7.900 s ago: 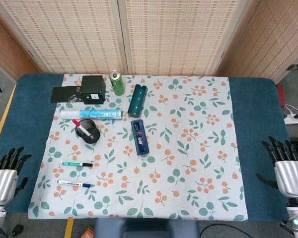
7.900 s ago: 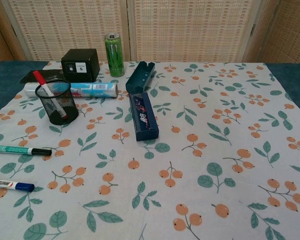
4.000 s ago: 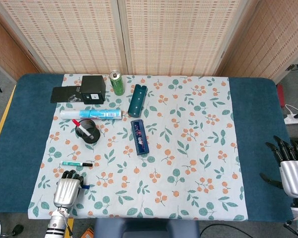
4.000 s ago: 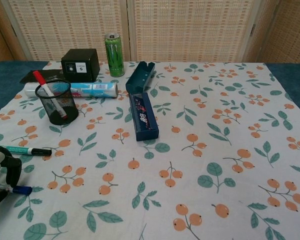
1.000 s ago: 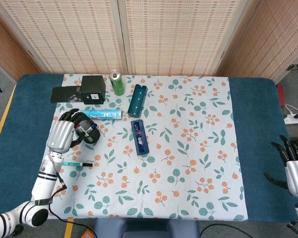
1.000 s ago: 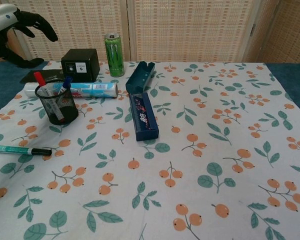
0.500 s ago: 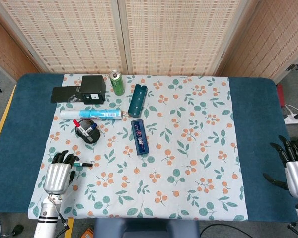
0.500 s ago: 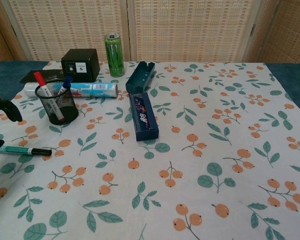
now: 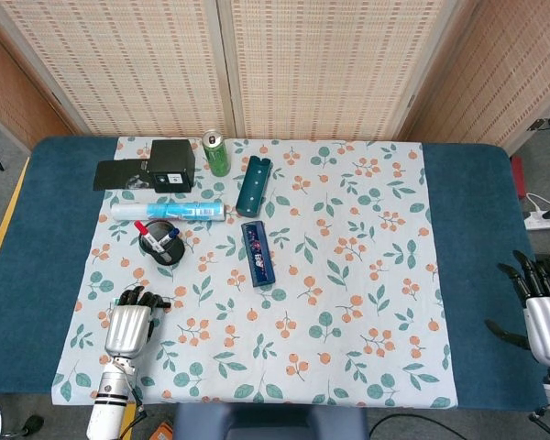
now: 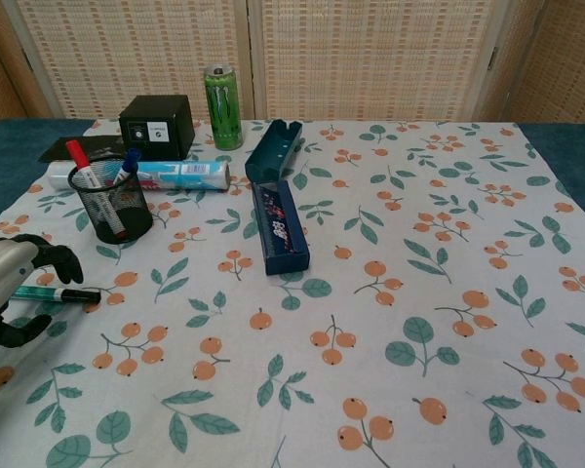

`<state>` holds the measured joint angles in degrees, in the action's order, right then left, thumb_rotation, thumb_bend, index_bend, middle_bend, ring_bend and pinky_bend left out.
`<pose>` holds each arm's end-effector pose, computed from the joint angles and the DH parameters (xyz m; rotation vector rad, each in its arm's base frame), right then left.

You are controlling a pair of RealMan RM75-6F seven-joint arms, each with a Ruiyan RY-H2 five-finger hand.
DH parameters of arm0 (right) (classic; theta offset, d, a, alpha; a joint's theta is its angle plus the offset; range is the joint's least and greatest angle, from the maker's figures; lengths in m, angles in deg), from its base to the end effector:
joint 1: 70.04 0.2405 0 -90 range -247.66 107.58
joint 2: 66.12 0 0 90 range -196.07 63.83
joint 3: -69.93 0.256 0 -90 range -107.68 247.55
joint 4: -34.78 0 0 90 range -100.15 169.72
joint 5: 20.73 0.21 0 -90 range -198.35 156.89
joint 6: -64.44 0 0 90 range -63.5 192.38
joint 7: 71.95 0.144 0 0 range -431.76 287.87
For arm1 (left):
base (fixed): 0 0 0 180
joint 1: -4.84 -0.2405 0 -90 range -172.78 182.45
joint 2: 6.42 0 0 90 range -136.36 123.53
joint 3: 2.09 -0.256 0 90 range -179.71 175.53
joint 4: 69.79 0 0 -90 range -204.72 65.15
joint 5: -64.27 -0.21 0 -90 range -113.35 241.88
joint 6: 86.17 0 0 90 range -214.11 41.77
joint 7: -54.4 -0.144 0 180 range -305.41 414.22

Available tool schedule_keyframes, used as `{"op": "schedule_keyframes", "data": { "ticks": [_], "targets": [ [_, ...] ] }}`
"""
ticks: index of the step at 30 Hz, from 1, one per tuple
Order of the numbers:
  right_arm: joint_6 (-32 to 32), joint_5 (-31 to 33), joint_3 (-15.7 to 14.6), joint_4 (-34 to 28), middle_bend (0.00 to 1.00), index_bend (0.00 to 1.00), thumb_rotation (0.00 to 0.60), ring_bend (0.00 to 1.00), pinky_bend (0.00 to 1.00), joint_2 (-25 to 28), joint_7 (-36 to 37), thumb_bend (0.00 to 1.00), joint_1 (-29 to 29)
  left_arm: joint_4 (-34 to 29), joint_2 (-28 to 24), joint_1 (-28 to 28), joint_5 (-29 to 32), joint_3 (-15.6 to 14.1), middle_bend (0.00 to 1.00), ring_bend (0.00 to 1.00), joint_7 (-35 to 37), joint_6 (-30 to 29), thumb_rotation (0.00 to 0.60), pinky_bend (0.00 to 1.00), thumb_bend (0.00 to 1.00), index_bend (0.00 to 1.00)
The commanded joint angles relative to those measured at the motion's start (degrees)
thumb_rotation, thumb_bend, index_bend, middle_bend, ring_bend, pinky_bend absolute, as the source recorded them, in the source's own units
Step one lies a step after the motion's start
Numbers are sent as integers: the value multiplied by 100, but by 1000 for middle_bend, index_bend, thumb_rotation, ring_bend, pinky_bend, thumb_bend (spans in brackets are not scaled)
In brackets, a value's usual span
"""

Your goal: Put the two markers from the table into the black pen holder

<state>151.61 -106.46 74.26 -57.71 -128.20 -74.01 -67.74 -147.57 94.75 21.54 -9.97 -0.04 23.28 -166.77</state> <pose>-0.3171 -0.1723 0.1790 1.3430 -0.8327 0.8604 -0.2410 0.2232 -0.0369 -1.5361 -0.8508 -0.7611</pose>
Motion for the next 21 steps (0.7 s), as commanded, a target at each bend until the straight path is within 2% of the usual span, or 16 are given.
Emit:
{"op": "schedule_keyframes", "data": {
  "ticks": [1, 13, 21],
  "targets": [
    [-1, 1, 0, -5, 36, 203, 600, 100, 0, 2, -5, 0, 1, 179, 133, 60, 59, 85, 352, 177, 0, 143, 600, 216, 323, 396],
    [-50, 25, -8, -15, 36, 203, 600, 100, 0, 15, -17, 0, 14, 537, 398, 238, 172, 303, 372, 178, -72, 467, 600, 217, 323, 427],
    [-10, 4, -8, -13, 36, 204, 600, 100, 0, 30, 24, 0, -1, 1022, 659, 221, 227, 317, 500, 226, -318, 441, 600, 227, 323, 531]
  ]
}}
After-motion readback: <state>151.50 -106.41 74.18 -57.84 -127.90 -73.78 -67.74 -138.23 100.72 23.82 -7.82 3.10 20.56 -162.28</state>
